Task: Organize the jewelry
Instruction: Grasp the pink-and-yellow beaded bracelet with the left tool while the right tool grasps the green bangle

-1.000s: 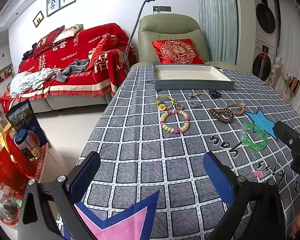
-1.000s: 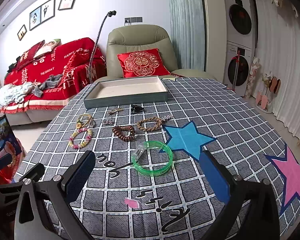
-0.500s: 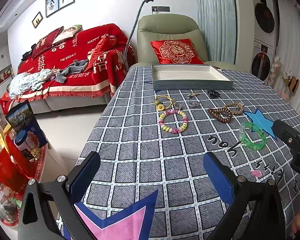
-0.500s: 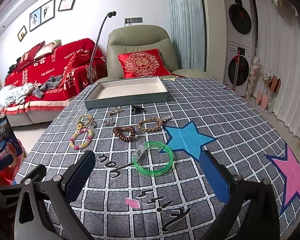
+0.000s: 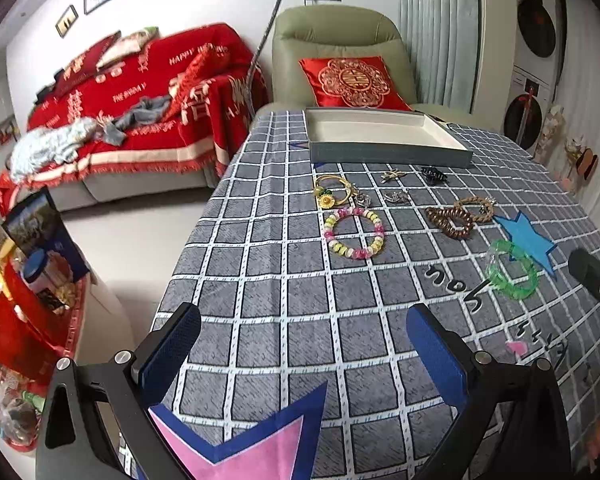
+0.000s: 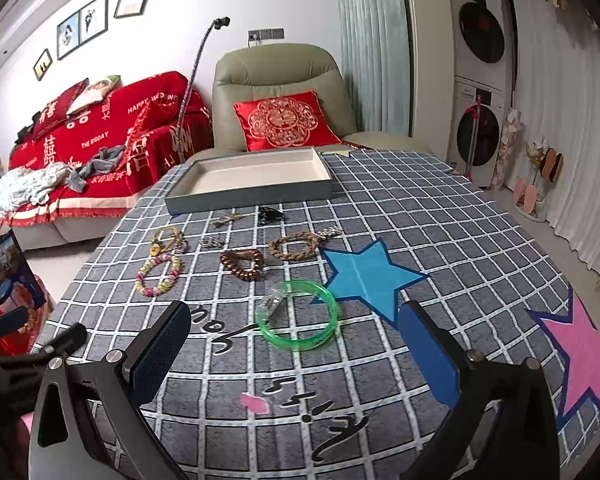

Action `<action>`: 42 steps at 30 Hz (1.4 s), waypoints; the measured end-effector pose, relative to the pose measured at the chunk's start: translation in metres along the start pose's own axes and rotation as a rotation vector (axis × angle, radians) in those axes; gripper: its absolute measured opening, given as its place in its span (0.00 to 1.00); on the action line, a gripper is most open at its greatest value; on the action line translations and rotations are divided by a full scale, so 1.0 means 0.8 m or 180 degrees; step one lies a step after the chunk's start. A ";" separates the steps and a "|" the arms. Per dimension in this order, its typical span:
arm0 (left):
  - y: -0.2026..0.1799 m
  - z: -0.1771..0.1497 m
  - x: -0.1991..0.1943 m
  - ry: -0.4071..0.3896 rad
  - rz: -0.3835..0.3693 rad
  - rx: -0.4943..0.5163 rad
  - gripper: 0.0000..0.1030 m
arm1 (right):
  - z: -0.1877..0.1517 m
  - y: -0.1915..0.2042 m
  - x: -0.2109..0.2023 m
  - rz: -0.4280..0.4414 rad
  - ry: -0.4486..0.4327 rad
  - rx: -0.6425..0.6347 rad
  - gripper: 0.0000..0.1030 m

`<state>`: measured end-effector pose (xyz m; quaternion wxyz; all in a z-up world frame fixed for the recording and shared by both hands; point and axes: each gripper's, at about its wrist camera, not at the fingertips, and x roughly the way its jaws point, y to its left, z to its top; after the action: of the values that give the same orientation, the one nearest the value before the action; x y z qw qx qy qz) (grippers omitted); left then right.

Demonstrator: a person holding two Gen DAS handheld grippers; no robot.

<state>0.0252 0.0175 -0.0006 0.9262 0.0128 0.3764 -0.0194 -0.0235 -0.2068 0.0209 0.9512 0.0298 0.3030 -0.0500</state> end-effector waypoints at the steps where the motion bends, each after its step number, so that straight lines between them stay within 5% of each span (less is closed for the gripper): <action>1: 0.002 0.005 0.001 0.0018 -0.0027 -0.0007 1.00 | 0.003 -0.002 0.002 -0.0010 0.0029 0.0012 1.00; 18: -0.007 0.077 0.104 0.0485 -0.0202 0.0166 1.00 | 0.019 -0.044 0.128 -0.0178 0.0996 0.0050 1.00; 22: -0.012 0.080 0.142 0.0736 -0.0229 0.0177 0.91 | 0.013 -0.044 0.155 -0.0194 0.1199 0.0004 0.99; 31: -0.029 0.083 0.179 0.0894 -0.0306 0.0240 0.85 | 0.013 -0.034 0.177 -0.0111 0.1347 -0.0095 0.89; 35: -0.039 0.084 0.181 0.0903 -0.0377 0.0263 0.84 | 0.016 -0.026 0.175 -0.0044 0.1339 -0.0165 0.77; 38: -0.044 0.085 0.179 0.0864 -0.0456 0.0337 0.70 | 0.019 -0.021 0.174 -0.0010 0.1353 -0.0193 0.65; 42: -0.055 0.085 0.170 0.0778 -0.0525 0.0492 0.23 | 0.024 -0.018 0.172 -0.0001 0.1358 -0.0180 0.34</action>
<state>0.1676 -0.0329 -0.0473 0.8650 0.0553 0.4834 -0.1225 0.0977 -0.2336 -0.0438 0.8660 0.0131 0.4987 -0.0341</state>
